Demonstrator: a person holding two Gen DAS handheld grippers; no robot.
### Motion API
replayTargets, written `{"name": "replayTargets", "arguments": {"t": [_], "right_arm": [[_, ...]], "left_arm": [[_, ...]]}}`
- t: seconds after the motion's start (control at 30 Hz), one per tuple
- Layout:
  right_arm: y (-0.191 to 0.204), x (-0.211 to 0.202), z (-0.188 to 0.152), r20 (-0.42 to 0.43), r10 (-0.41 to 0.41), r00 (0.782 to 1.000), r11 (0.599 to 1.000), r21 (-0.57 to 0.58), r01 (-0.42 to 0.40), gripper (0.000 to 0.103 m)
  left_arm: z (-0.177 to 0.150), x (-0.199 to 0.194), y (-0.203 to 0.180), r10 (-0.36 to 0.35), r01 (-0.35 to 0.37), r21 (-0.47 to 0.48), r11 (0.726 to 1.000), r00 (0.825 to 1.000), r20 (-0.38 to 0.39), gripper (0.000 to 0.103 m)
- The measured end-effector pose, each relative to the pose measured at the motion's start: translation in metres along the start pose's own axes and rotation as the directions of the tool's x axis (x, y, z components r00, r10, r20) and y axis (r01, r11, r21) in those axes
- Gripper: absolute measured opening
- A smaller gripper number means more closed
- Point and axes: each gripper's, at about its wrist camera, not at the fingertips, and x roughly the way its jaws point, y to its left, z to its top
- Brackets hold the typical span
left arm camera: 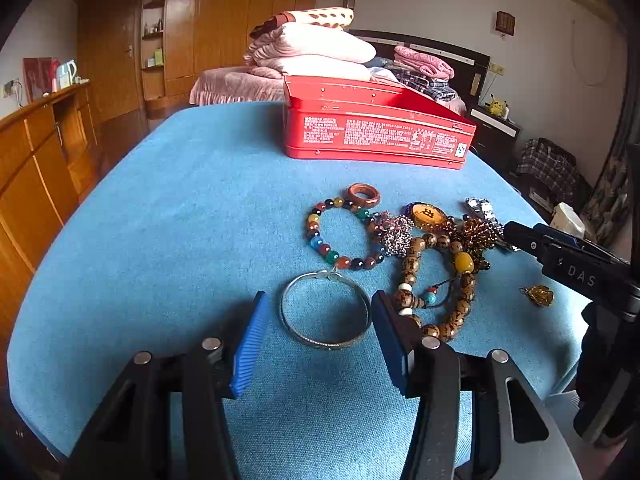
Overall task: Organize jewelry
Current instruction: 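Move the left tool back to the silver bangle on the table, then grasp the silver bangle with the left tool while the right tool grasps the silver wristwatch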
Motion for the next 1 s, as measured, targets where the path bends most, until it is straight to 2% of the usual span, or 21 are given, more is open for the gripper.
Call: {"name": "replayTargets", "arguments": {"t": [0.3,0.4,0.57,0.73,1.0], "right_arm": [[0.004,0.002,0.0,-0.006,0.0,1.0,1.0,-0.017,0.0,0.061],[0.004,0.004,0.001,-0.011,-0.003,1.0,1.0,-0.014,0.003,0.061],[0.003,0.01,0.004,-0.02,-0.007,1.0,1.0,-0.012,0.007,0.06],[0.004,0.015,0.004,-0.038,-0.001,0.999,1.0,-0.028,0.0,0.056],[0.01,0.019,0.007,-0.062,0.0,0.998,0.997,-0.076,-0.005,0.055]], "left_arm": [[-0.007,0.002,-0.011,0.032,-0.033,0.054,0.998,0.999,0.016,0.056],[-0.007,0.004,-0.01,0.052,-0.053,0.065,0.996,0.998,0.027,0.049],[-0.002,0.009,-0.008,0.052,-0.054,0.072,0.996,0.998,0.029,0.049],[0.006,0.015,0.004,0.06,-0.061,0.034,0.998,0.998,0.025,0.049],[0.01,0.019,0.017,0.128,-0.128,-0.005,0.992,0.991,0.031,0.049]]}}
